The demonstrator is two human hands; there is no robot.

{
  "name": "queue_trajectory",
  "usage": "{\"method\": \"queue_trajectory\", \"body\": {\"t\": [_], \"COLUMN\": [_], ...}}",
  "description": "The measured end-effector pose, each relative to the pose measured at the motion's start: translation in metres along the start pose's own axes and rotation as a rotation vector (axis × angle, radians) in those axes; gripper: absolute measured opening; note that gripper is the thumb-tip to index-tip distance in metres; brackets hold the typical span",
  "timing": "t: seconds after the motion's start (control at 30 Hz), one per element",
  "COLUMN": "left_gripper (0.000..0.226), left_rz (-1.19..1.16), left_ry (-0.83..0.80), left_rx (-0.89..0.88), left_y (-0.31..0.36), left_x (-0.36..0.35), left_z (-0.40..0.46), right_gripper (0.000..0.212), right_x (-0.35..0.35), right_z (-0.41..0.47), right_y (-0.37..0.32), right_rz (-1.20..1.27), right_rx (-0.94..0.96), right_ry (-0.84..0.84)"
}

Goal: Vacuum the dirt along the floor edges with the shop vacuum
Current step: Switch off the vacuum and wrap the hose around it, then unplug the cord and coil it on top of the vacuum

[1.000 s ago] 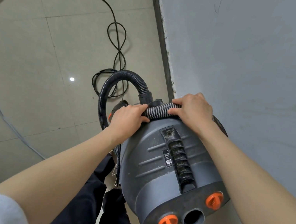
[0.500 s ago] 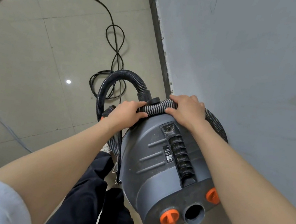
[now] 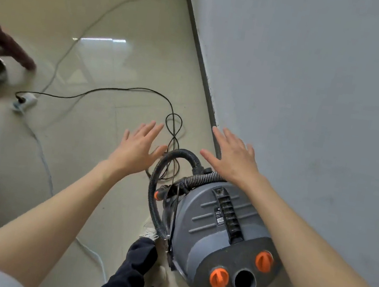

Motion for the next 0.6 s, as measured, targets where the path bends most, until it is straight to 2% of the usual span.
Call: {"method": "queue_trajectory", "body": {"t": [0.17,0.3,0.4,0.5,0.6], "left_gripper": [0.063,0.062,0.063,0.076,0.063], "left_rz": [0.051,0.089,0.090,0.048,-0.028], "left_ry": [0.256,0.409,0.493,0.545,0.533], "left_rx": [-0.008,0.026,0.079,0.132,0.245], "left_y": [0.007,-0.004,-0.032,-0.071,-0.120], "left_x": [0.076,0.107,0.116,0.120,0.123], "left_z": [-0.096,-0.173,-0.218,-0.248,-0.258], "right_gripper": [0.076,0.076,0.075,0.075,0.074], "right_x": [0.057,0.083,0.088,0.085,0.081], "right_z": [-0.061,-0.101,-0.119,-0.122,-0.109], "right_y": [-0.065,-0.125,-0.169,-0.215,-0.258], "right_rz": [-0.090,-0.142,-0.185,-0.234,-0.277], "right_rx": [0.162,0.289,0.387,0.458,0.504], "right_ry": [0.216,0.314,0.334,0.309,0.269]}}
Point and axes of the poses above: each hand's wrist, its own z-axis towards the middle knuckle, its own x-axis out of the back of the hand, y = z × x, the point moved 1 cm from there along z, towards the middle knuckle, and after that the axes turned 12 degrees about -y, right-handed, at the moved point
